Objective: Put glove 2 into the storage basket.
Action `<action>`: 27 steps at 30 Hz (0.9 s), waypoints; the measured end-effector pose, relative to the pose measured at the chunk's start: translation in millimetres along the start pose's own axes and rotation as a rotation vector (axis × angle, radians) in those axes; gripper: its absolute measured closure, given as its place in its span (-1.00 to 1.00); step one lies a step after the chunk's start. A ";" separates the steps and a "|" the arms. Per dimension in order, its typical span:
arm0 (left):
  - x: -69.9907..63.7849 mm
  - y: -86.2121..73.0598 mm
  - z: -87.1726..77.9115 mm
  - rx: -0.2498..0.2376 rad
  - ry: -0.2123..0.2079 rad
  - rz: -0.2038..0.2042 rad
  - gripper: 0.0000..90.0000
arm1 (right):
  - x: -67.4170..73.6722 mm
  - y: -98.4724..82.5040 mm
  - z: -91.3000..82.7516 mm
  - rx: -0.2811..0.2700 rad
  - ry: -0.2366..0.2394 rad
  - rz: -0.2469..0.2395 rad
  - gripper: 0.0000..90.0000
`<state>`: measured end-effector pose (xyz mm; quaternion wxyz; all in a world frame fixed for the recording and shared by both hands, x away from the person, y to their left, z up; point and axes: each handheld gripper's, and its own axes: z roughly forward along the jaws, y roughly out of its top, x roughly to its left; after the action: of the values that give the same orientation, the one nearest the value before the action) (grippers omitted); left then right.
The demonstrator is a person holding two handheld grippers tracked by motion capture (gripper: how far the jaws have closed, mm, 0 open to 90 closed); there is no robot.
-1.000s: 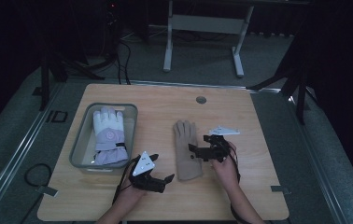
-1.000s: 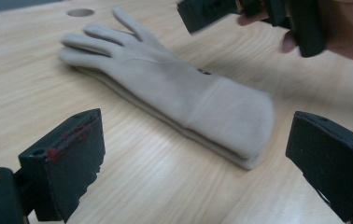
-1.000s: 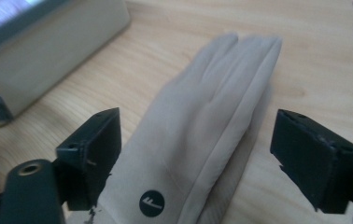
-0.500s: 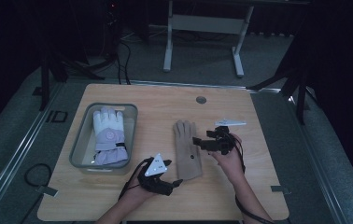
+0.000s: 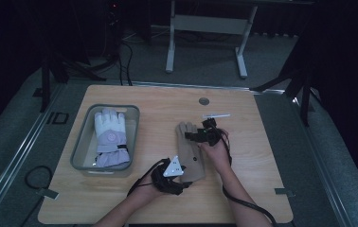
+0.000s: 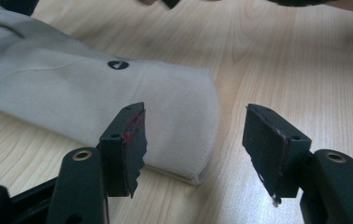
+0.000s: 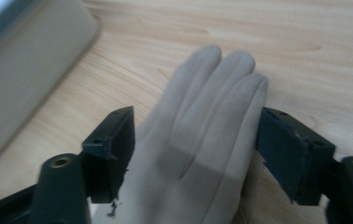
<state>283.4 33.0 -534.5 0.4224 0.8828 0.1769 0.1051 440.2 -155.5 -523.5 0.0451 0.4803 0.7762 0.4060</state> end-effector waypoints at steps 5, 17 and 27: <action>0.4 1.7 8.8 0.057 -0.005 0.029 -0.12 | -2.8 -2.5 16.7 0.049 -0.013 0.002 -0.37; -8.2 2.5 22.1 0.167 0.049 0.098 0.05 | -1.9 -5.0 21.9 0.089 -0.015 -0.040 0.20; -2.5 6.9 21.3 0.176 0.083 0.075 0.75 | -2.9 -4.4 18.6 0.062 0.009 -0.032 0.58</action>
<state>289.7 12.8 -542.5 0.3312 0.9173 0.1696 0.1414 447.2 -147.8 -539.8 0.0332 0.4673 0.7960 0.3832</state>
